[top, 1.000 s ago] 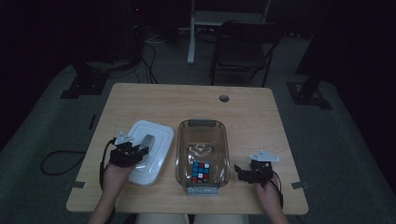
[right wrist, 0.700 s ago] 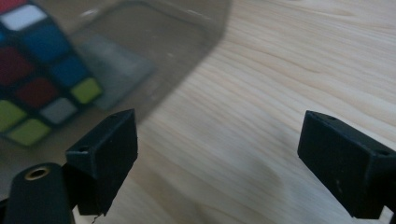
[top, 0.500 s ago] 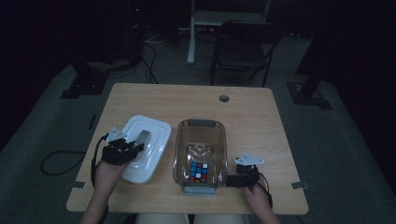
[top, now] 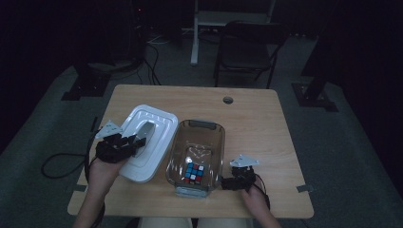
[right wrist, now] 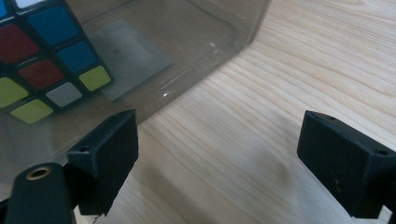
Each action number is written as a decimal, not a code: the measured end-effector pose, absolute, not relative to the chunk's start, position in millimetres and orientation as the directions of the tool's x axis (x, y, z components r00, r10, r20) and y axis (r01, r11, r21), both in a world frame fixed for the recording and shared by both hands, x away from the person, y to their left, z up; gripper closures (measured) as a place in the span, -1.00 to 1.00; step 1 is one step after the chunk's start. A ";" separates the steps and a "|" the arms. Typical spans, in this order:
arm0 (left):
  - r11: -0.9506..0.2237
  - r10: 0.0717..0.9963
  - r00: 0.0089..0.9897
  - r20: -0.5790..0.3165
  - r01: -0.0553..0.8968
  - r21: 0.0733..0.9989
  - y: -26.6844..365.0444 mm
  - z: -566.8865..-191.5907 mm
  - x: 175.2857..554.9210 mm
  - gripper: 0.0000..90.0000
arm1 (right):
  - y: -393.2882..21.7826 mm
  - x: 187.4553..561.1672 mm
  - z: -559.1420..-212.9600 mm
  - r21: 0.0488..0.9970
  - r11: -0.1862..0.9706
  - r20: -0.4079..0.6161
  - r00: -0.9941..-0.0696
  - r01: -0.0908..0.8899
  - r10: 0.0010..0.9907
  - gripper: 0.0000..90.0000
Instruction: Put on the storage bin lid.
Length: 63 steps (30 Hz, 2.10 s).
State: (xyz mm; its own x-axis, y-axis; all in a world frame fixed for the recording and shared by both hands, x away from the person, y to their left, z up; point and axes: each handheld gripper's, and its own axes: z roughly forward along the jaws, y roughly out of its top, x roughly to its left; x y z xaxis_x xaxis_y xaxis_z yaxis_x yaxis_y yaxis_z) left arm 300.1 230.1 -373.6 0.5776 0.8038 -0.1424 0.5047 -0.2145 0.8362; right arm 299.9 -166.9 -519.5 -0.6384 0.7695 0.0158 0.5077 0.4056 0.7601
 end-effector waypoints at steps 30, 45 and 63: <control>-0.267 0.736 0.652 -0.179 0.524 0.809 181.7 -376.3 322.4 0.54 | -82.1 319.0 -518.0 0.752 0.477 -0.041 -0.690 0.455 0.723 -0.72; -0.290 0.727 0.659 -0.193 0.550 0.783 160.0 -384.8 331.0 0.54 | -127.3 320.9 -510.5 0.780 0.392 -0.005 -0.620 0.488 0.784 -0.72; -0.327 0.728 0.671 -0.142 0.521 0.789 159.7 -377.3 322.9 0.21 | -127.3 320.0 -511.5 0.775 0.389 0.008 -0.623 0.498 0.782 -0.72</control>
